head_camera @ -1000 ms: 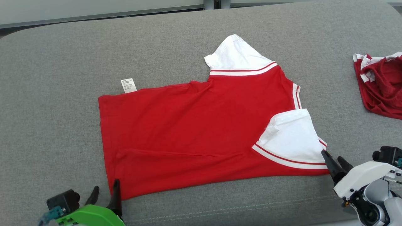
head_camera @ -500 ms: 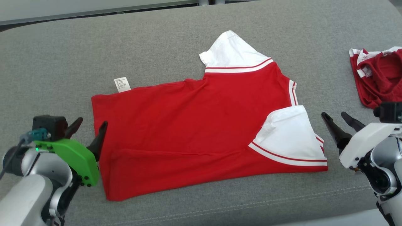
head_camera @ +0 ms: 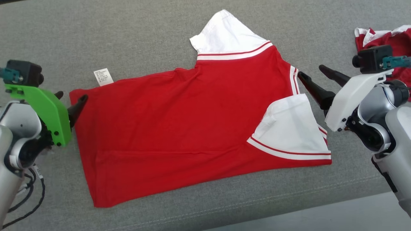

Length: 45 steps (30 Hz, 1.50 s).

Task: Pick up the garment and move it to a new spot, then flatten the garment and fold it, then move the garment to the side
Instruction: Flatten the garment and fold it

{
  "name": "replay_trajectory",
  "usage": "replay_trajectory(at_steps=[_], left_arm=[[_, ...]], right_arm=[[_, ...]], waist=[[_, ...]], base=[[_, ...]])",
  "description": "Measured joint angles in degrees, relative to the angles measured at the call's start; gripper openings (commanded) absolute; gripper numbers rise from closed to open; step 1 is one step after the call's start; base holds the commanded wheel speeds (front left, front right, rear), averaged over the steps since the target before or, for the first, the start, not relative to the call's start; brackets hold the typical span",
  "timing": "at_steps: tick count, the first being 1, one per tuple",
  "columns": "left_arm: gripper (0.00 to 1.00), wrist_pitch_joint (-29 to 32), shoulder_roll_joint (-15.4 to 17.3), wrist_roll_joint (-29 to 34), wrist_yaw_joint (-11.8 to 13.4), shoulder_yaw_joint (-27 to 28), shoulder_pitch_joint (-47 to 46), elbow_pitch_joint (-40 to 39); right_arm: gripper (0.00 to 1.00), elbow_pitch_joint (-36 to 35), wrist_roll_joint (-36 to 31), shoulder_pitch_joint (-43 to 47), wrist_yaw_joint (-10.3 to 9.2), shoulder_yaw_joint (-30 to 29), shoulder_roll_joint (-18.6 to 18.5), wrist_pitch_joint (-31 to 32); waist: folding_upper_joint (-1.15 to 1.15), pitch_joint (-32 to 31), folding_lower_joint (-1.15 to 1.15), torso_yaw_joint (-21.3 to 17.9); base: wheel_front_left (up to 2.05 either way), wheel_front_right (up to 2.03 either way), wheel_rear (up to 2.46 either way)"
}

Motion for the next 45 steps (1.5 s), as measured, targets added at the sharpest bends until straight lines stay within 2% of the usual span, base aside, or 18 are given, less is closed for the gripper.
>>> replay_trajectory(at_steps=[7,20,28,29,31,33,35,42,45], left_arm=[[1.00,6.4,1.1,-4.5,-1.9,1.5,-4.4,4.2],[1.00,5.9,2.8,-4.3,-3.1,1.9,-5.3,6.5],[0.98,4.6,2.9,-2.8,-2.6,1.2,-5.7,7.6],[0.87,4.6,2.8,-2.8,-2.6,1.2,-5.8,7.6],[0.49,4.3,2.8,-2.7,-2.9,1.1,-6.0,7.8],[0.29,3.8,2.5,-2.6,-3.2,0.9,-6.0,7.8],[0.00,3.3,2.2,-2.4,-3.6,0.6,-6.0,7.8],[0.00,-0.4,0.7,-0.5,-5.2,-0.7,-6.6,6.1],[0.00,-2.6,-1.2,0.5,-5.4,-1.2,-7.5,4.2]], right_arm=[[1.00,1.3,2.3,-6.3,0.00,5.7,-1.7,0.3],[1.00,3.9,5.4,-11.6,0.00,10.5,-3.1,-2.6],[1.00,5.4,6.6,-14.5,0.00,13.2,-3.2,-4.1],[1.00,5.5,6.8,-14.8,0.00,13.4,-3.3,-4.2],[1.00,5.8,7.1,-15.2,0.00,13.9,-3.4,-4.5],[1.00,6.1,7.1,-15.9,0.00,14.4,-3.7,-4.8],[1.00,6.6,7.2,-16.6,0.00,14.6,-3.9,-5.1],[1.00,10.3,7.1,-20.7,0.00,15.2,-4.1,-4.5],[1.00,13.5,6.6,-24.9,0.00,15.6,-3.7,-2.9]], waist=[[0.00,3.2,0.00,-1.9],[0.00,7.3,0.00,-3.4],[0.00,8.3,0.00,-3.9],[0.00,8.4,0.00,-3.8],[0.00,8.4,0.00,-3.8],[0.00,8.3,0.00,-3.6],[0.00,8.2,0.00,-3.2],[0.00,7.7,0.00,-0.8],[0.00,7.7,0.00,1.3]], base=[[0.00,0.00,0.00],[0.00,0.00,0.00],[0.00,0.00,0.00],[0.00,0.00,0.00],[0.00,0.00,0.00],[0.00,0.00,0.00],[0.00,0.00,0.00],[0.00,0.00,0.00],[0.00,0.00,0.00]])
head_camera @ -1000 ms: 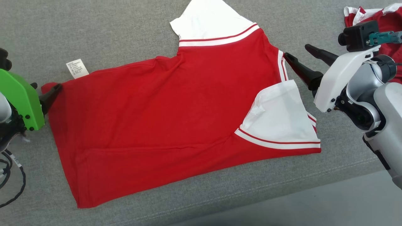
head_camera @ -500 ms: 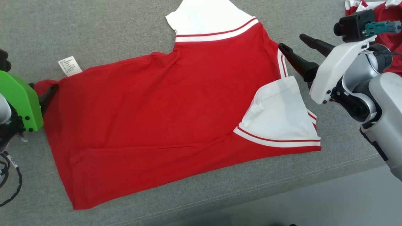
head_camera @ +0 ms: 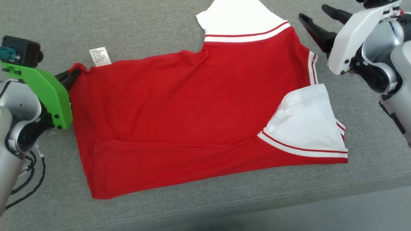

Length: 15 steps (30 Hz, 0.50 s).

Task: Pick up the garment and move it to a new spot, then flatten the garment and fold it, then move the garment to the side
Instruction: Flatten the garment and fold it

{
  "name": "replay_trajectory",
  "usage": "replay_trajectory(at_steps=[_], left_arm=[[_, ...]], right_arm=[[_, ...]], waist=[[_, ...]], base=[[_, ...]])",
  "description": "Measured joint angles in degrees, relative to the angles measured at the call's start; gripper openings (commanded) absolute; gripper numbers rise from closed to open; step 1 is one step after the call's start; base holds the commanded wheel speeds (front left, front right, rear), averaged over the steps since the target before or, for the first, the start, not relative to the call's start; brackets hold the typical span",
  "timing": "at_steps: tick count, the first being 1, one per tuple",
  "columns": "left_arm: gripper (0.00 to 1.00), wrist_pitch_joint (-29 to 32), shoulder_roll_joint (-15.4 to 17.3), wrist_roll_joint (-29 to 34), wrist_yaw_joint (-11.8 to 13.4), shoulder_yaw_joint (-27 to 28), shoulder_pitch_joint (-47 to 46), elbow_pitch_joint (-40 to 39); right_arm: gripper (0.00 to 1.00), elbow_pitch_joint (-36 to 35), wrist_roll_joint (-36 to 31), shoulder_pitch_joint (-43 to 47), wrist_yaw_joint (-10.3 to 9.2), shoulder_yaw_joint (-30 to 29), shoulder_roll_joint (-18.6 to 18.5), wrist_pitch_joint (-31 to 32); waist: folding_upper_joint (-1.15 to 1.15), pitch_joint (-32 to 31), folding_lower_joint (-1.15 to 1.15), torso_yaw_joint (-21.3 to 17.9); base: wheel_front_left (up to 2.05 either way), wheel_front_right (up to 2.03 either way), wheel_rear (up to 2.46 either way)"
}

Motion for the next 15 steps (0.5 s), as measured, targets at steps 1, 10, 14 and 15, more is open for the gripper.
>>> replay_trajectory(at_steps=[1,10,14,15], left_arm=[[0.00,-0.3,-0.4,0.4,0.0,-0.2,-0.1,-0.5],[0.00,-3.2,-4.8,2.1,0.0,-1.5,-2.9,-2.9],[0.00,-4.2,-6.7,2.2,-0.4,-2.2,-4.1,-2.6],[0.00,-4.6,-7.5,2.3,-0.6,-2.5,-4.6,-2.2]], right_arm=[[1.00,0.9,-0.1,-1.2,0.00,0.1,0.2,0.5],[1.00,10.9,-1.8,-13.3,0.00,1.5,1.6,5.5],[1.00,14.6,-2.4,-16.6,0.00,2.4,1.6,7.1],[1.00,15.7,-2.7,-17.5,0.00,2.9,1.5,7.8]], waist=[[0.00,0.1,0.00,0.6],[0.00,2.3,0.00,6.4],[0.00,3.6,0.00,8.6],[0.00,4.0,0.00,9.4]], base=[[0.00,0.00,0.00],[0.00,0.00,0.00],[0.00,0.00,0.00],[0.00,0.00,0.00]])
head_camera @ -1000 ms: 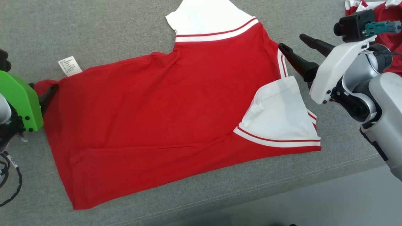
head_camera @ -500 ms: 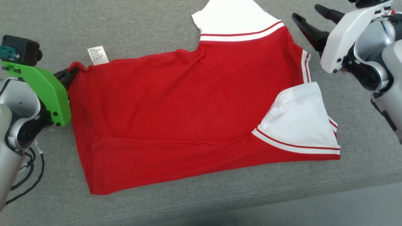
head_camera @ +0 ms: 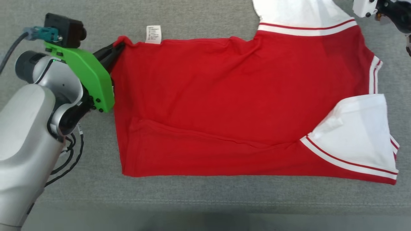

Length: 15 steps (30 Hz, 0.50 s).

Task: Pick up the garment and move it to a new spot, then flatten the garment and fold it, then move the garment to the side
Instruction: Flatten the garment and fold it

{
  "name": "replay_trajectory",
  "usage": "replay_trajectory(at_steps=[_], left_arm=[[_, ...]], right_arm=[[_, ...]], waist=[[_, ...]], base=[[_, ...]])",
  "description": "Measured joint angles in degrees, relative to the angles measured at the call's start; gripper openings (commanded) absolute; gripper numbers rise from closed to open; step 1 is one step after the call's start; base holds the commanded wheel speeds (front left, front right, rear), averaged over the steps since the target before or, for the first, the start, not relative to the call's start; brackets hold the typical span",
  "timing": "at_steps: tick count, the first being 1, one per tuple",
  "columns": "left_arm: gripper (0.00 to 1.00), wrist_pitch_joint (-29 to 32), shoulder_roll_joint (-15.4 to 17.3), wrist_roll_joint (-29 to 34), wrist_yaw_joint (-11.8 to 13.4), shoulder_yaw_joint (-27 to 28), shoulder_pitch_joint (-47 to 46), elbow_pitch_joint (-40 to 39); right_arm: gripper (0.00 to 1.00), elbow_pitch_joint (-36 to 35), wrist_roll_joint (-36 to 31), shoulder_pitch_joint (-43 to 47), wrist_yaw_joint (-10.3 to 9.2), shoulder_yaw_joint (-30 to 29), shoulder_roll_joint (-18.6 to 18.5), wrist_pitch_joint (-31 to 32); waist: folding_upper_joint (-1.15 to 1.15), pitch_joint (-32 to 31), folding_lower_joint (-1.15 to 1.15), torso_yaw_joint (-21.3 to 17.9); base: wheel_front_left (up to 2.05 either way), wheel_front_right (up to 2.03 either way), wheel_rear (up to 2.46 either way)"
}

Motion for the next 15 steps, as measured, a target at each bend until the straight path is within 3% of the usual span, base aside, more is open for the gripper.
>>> replay_trajectory(at_steps=[7,14,15], left_arm=[[0.00,-1.8,-4.5,0.1,-1.2,-2.3,-3.0,2.6],[0.00,-3.4,-6.7,-0.2,-1.7,-4.6,-5.2,5.2],[0.00,-3.5,-6.9,-0.2,-1.7,-4.8,-5.4,5.5]], right_arm=[[1.00,4.8,0.0,-3.4,0.00,2.3,-0.4,3.7],[1.00,7.6,-0.1,-5.4,0.00,4.4,-1.8,6.4],[0.90,8.2,0.1,-5.6,0.00,4.4,-1.8,7.0]], waist=[[0.00,2.7,0.00,5.3],[0.00,4.8,0.00,9.3],[0.00,5.0,0.00,9.6]], base=[[0.00,0.00,0.00],[0.00,0.00,0.00],[0.00,0.00,0.00]])
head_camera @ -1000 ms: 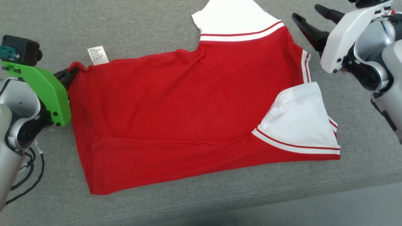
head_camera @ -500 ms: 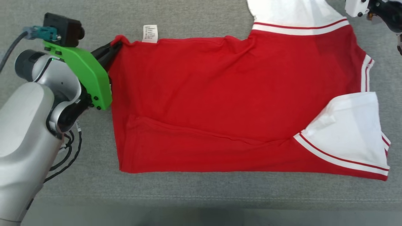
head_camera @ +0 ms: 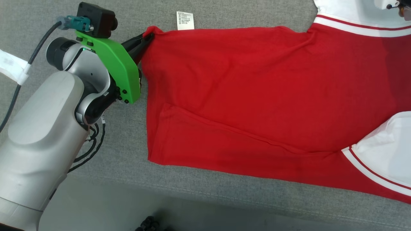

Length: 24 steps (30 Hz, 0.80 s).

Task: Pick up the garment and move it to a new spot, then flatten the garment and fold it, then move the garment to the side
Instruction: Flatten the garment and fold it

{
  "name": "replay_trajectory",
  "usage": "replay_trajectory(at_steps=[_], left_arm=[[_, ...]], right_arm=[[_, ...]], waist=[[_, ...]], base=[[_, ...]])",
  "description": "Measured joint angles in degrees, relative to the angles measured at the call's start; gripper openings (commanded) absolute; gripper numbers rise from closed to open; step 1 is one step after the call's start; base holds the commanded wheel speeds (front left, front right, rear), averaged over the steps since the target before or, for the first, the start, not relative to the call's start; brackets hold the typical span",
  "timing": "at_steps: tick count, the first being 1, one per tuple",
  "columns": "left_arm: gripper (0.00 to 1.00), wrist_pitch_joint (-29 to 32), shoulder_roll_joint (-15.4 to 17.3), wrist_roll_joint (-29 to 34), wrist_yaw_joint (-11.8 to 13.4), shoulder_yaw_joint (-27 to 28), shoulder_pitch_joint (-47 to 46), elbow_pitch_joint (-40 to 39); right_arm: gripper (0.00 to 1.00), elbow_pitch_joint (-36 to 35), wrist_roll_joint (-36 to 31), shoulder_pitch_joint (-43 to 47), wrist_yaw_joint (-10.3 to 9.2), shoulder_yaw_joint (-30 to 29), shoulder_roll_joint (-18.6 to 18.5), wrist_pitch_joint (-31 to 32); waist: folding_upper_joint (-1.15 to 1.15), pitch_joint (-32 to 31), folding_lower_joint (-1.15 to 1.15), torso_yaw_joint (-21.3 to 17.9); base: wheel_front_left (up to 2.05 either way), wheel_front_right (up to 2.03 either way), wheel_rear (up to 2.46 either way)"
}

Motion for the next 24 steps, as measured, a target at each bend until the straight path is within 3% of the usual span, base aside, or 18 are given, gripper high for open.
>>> replay_trajectory(at_steps=[2,5,6,7,11,24], left_arm=[[0.00,-0.4,-0.1,-0.2,0.0,-0.4,-0.6,0.6],[0.00,-0.9,-0.2,-0.6,-0.2,-1.1,-1.1,1.4],[0.00,-1.0,-0.2,-0.7,-0.2,-1.3,-1.3,1.6],[0.00,-1.1,-0.2,-0.8,-0.2,-1.5,-1.4,1.8],[0.00,-1.6,0.0,-1.4,-0.2,-2.4,-1.9,2.6],[0.00,-4.0,1.6,-2.8,-0.2,-3.3,-2.7,5.7]], right_arm=[[0.49,0.7,0.0,-0.9,0.00,0.3,0.0,1.0],[0.29,1.7,0.1,-1.7,0.00,0.5,0.2,2.3],[0.11,2.0,0.1,-1.8,0.00,0.6,0.3,2.5],[0.00,2.2,0.0,-1.9,0.01,0.7,0.3,2.5],[0.00,2.7,-0.4,-1.8,0.05,1.2,0.6,1.0],[0.00,3.3,0.3,0.5,0.04,0.5,3.3,-12.0]], waist=[[0.00,0.5,0.00,0.4],[0.00,0.8,0.00,0.6],[0.00,0.7,0.00,0.6],[0.00,0.6,0.00,0.5],[0.00,0.2,0.00,0.0],[0.00,-2.9,0.00,-3.4]], base=[[0.00,0.00,0.00],[0.00,0.00,0.00],[0.00,0.00,0.00],[0.00,0.00,0.00],[0.00,0.00,0.00],[0.00,0.00,0.00]])
